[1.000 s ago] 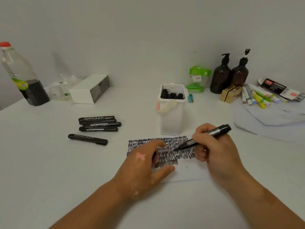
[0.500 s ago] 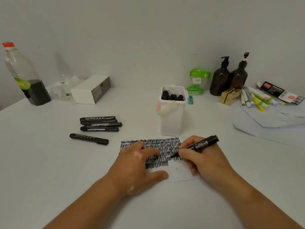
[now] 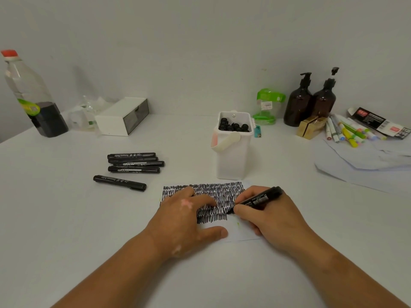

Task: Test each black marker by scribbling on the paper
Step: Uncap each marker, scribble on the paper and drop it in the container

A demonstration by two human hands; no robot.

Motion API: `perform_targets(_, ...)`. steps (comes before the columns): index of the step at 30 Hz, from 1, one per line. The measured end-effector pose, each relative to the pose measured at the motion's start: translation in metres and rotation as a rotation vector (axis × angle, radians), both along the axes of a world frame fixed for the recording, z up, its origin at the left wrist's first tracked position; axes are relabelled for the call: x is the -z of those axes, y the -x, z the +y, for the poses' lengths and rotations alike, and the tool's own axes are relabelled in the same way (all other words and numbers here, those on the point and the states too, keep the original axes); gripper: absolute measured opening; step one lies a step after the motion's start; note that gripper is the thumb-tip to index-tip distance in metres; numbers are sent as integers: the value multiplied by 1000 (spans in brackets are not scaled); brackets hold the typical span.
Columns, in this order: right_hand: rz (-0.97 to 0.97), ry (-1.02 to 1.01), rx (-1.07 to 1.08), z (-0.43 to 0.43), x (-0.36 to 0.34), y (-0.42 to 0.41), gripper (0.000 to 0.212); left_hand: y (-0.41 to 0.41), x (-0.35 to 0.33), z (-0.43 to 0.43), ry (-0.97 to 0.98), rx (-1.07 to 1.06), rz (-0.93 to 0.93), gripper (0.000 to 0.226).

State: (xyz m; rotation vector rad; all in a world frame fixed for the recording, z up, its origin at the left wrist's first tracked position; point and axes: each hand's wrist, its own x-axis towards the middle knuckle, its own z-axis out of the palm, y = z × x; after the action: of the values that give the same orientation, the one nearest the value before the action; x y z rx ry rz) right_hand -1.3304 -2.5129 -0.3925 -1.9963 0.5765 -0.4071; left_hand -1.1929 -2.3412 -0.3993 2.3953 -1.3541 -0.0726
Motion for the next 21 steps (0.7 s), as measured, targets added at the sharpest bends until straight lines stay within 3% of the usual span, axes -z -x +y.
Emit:
perform_targets(4, 28, 25, -25, 0, -1, 0, 31, 0, 0, 0, 3, 3, 8, 65)
perform_targets(9, 9, 14, 27, -2, 0, 0, 15, -1, 1, 0, 0, 2, 8, 67)
perform_targets(13, 41, 40, 2, -2, -1, 1, 19, -1, 1, 1, -5, 6, 7, 68)
perform_targets(21, 44, 52, 16, -4, 1, 1, 7, -2, 2, 1, -4, 6, 20, 67)
